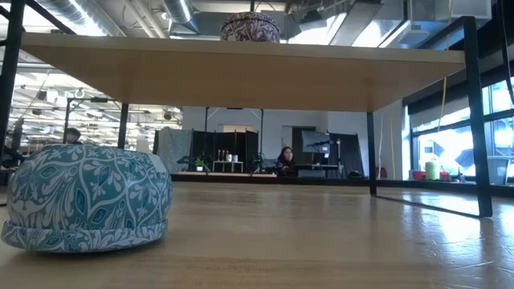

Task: Pick & Place candle stick holders
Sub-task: Put the gold candle holder on the shelf

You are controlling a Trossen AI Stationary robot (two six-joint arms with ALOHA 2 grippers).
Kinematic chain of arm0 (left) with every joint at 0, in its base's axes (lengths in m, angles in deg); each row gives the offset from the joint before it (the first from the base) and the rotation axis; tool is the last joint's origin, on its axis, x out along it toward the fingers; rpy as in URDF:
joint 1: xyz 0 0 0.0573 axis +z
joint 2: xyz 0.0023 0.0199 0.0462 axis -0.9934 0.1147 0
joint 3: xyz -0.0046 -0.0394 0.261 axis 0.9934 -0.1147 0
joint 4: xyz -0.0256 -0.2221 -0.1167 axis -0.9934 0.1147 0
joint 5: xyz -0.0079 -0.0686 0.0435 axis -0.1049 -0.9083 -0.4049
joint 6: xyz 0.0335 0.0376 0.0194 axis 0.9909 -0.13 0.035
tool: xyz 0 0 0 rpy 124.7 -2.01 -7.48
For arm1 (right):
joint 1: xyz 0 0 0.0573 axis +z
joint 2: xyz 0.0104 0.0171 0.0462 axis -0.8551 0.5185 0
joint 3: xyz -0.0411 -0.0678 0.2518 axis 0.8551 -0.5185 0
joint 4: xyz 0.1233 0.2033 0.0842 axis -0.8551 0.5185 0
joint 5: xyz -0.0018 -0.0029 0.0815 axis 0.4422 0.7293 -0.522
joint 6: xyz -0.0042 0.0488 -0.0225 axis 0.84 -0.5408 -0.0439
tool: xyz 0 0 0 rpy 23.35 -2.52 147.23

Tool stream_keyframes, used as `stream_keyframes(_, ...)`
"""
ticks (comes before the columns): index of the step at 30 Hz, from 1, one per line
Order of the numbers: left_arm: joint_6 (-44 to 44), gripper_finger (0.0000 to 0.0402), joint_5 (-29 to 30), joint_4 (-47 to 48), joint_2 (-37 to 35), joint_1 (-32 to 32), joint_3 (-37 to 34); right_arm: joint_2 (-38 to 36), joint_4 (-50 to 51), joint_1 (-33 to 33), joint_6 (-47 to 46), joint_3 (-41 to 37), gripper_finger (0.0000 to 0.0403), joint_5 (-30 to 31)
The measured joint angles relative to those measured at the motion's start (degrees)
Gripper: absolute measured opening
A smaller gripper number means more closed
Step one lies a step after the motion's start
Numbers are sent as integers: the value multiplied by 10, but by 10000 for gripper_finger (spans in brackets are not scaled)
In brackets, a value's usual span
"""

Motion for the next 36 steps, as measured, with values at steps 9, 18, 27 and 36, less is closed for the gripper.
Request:
stream_keyframes(9, -1, 69, -6, -73, 0, 0, -40, 0, 0, 0, 0, 0, 220, 0)
stream_keyframes(18, 7, 10, -35, -118, -2, -2, -43, 0, 0, 9, -6, 0, 220, -4)
stream_keyframes(27, 5, 10, -7, 19, -5, -12, 54, 0, 0, 9, -6, 0, 220, 5)
stream_keyframes(36, 7, 10, 77, 274, -16, -12, 209, 0, 0, 9, -5, 0, 220, 6)
